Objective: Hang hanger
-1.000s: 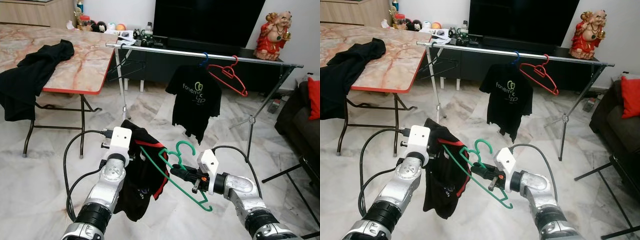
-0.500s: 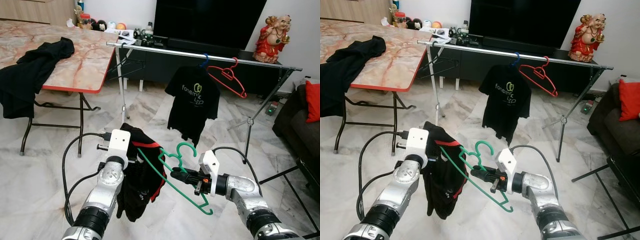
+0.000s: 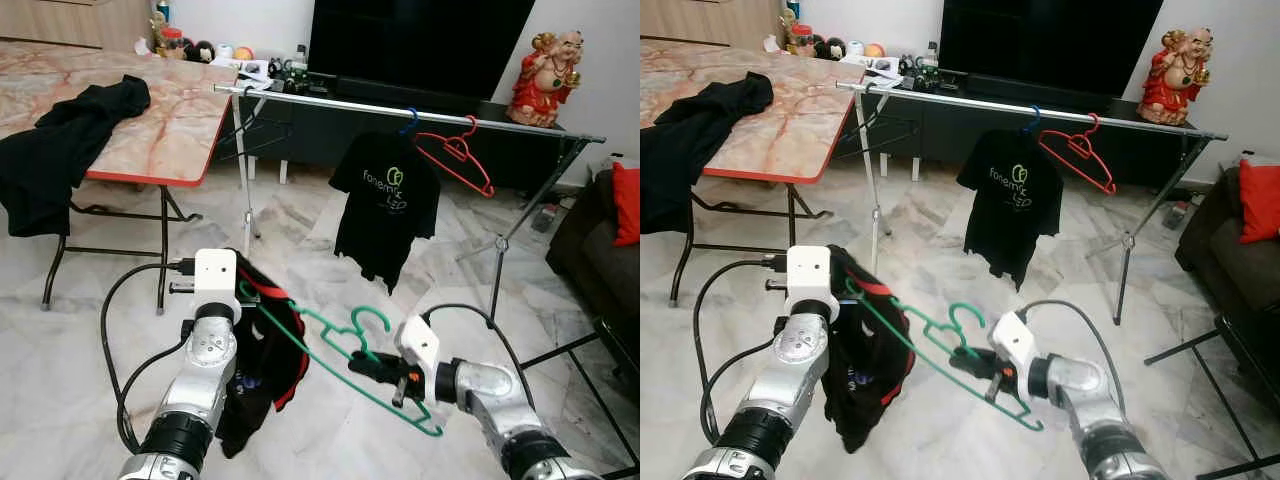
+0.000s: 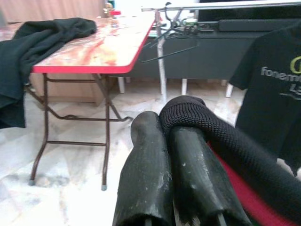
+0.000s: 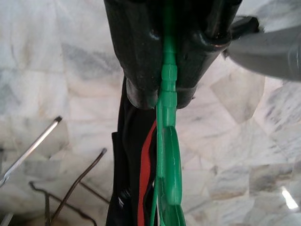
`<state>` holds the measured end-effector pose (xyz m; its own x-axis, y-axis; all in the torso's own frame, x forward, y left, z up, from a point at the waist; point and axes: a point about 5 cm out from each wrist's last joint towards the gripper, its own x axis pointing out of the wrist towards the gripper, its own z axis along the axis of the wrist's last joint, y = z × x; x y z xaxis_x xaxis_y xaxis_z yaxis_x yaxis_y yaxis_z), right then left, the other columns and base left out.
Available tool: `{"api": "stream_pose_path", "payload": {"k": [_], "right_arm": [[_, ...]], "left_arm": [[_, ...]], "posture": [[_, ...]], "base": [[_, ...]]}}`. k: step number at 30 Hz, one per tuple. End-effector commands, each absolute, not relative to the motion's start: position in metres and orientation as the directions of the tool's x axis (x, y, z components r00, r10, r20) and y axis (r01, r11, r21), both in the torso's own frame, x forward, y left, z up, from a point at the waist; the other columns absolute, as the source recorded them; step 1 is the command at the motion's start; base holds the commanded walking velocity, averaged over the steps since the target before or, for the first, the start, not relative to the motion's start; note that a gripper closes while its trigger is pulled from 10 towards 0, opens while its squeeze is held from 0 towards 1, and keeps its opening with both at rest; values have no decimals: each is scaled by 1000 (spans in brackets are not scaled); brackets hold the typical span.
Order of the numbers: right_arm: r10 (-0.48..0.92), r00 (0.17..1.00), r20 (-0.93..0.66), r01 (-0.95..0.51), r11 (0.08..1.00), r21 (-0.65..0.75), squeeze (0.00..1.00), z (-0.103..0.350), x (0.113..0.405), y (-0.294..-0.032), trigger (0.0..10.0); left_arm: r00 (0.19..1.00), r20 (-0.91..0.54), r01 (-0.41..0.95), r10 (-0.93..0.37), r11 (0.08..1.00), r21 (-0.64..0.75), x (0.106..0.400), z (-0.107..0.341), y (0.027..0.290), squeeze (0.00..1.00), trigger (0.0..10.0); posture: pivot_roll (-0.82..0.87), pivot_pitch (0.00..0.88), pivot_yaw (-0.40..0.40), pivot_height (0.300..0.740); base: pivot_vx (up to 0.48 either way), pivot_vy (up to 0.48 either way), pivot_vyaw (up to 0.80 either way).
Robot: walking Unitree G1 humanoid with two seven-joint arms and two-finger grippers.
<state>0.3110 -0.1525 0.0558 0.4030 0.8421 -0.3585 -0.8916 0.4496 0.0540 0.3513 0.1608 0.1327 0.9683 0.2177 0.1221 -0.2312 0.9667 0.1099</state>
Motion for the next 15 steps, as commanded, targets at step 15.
{"api": "stream_pose_path", "payload": {"k": [15], "right_arm": [[833, 53, -550, -962, 190, 194, 0, 26, 266, -180, 0]], "left_arm": [[941, 153, -315, 302, 946, 70, 351, 139, 179, 0, 0]], "posture": [[132, 0, -128, 740]], "base": [[0, 0, 0]]}}
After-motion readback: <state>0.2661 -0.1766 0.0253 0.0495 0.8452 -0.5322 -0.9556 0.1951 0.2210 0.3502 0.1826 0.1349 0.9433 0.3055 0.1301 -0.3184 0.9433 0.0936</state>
